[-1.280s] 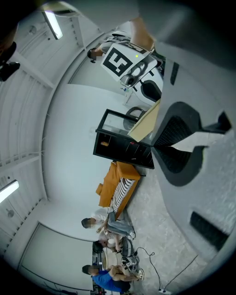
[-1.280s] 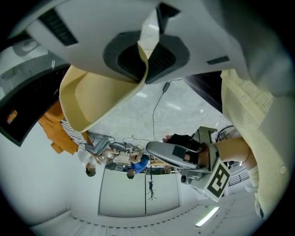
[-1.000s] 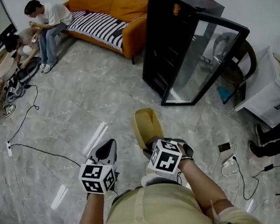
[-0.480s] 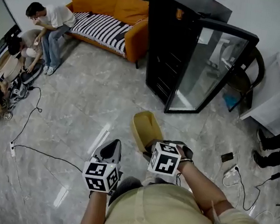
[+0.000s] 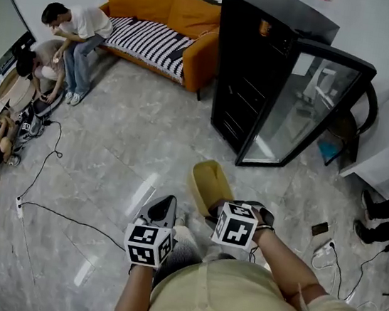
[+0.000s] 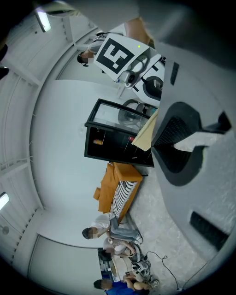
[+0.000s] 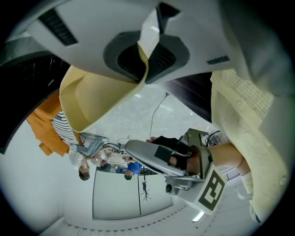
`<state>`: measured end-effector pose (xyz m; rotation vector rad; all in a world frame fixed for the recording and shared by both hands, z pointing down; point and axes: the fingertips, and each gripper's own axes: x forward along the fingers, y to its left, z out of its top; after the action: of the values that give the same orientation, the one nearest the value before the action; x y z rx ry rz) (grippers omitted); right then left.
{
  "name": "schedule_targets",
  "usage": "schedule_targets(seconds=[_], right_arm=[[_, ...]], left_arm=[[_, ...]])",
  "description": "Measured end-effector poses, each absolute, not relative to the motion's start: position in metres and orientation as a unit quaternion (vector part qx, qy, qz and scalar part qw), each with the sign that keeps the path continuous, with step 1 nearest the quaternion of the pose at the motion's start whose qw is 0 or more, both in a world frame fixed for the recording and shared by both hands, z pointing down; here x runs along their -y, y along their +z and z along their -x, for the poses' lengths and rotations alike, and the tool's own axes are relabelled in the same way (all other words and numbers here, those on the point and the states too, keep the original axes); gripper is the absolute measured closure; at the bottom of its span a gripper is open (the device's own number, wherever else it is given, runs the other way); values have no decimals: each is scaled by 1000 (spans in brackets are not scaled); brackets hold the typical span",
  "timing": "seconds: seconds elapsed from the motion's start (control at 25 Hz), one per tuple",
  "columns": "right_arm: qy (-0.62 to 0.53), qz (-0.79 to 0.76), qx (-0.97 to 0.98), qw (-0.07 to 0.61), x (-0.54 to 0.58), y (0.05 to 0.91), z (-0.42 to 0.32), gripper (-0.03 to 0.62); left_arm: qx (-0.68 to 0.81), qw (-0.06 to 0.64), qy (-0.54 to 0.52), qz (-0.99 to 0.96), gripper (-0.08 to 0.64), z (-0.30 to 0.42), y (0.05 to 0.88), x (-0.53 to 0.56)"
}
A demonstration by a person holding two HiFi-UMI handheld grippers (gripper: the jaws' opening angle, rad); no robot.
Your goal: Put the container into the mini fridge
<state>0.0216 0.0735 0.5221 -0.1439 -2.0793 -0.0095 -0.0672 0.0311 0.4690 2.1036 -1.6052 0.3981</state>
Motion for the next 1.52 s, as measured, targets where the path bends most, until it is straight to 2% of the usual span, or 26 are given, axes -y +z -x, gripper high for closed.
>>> schedule_targets(seconds=[0.84,1.52], right_arm=[[52,21,839,542,42,533,54,558],[76,-23,825,560,91,544,100,558]], left_arm=[[518,232,158,-808,538,136,477,101],[487,224,156,-830,538,187,482,147]])
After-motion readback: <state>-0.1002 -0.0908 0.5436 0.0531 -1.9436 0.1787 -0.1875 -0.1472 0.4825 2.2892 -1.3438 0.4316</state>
